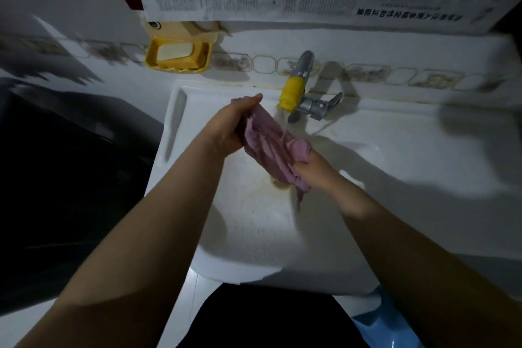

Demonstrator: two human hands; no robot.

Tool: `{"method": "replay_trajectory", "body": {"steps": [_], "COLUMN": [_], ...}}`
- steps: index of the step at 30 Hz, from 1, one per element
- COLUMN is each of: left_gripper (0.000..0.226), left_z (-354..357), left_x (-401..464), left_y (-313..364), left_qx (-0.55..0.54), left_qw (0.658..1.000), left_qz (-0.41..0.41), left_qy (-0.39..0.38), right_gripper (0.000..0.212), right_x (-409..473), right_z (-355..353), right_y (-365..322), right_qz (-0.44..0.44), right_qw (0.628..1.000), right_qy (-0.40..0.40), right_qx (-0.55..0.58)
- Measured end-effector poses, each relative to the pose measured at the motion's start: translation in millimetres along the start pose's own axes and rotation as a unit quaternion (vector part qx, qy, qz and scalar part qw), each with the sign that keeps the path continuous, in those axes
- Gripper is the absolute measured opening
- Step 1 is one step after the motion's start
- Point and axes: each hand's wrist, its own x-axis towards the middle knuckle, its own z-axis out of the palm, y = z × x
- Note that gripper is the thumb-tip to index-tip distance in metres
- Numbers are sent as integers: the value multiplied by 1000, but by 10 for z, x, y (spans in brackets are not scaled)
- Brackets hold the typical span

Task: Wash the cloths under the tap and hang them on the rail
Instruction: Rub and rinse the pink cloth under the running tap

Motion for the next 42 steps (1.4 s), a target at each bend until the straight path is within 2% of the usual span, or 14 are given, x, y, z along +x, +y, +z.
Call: {"method": "replay_trajectory", "body": {"steps": [3, 5, 7, 10, 13, 18, 21, 24, 27, 31, 32, 35, 38, 42], "left_gripper": [6, 22, 40, 33, 21, 26, 14, 27, 19, 17, 9, 33, 33, 30], "left_z": [-88, -125, -117, -80, -34, -67, -151, -300, -422, -411, -388, -307, -76, 163], "left_x": [-21, -23, -38, -31, -34, -26, 38, 132, 221, 307, 335, 394, 381, 349], "left_y": [96, 139, 178, 174, 146, 132, 107, 57, -95, -347, -380, -427, -425, -368], "left_qx": [99, 212, 384, 519, 506, 357, 443, 488, 431, 148, 82, -66, -132, -136], "left_qw": [994, 975, 916, 836, 831, 904, 862, 837, 876, 980, 988, 990, 988, 985], "left_qz": [45, 70, 106, 150, 204, 220, 220, 186, 126, 9, -11, -13, -4, -26], "left_qy": [-6, 11, 53, 101, 104, 84, 115, 162, 177, 131, 130, 123, 86, 101], "right_gripper": [27, 20, 31, 64, 51, 36, 7, 16, 11, 17, 18, 8, 7, 28], "right_x": [-79, -138, -105, -90, -64, -47, -13, 29, 35, 62, 74, 71, 71, 72], "right_z": [-28, -43, -40, 8, 101, 74, -24, -138, -202, -91, -62, 2, 92, 378], "right_y": [13, -18, 59, 140, 176, 230, 161, 57, -135, -470, -521, -659, -730, -740], "right_qz": [16, 39, 52, -5, -29, -39, -60, -19, -29, -52, -56, -50, -74, -117], "right_qw": [999, 997, 995, 999, 999, 996, 990, 973, 945, 937, 934, 927, 976, 971], "right_qy": [-39, -45, -9, 4, -37, 16, 125, 136, 108, 72, 64, 43, 114, 203], "right_qx": [-17, -43, -84, -51, -27, -76, 17, 186, 306, 339, 346, 369, 171, 40]}}
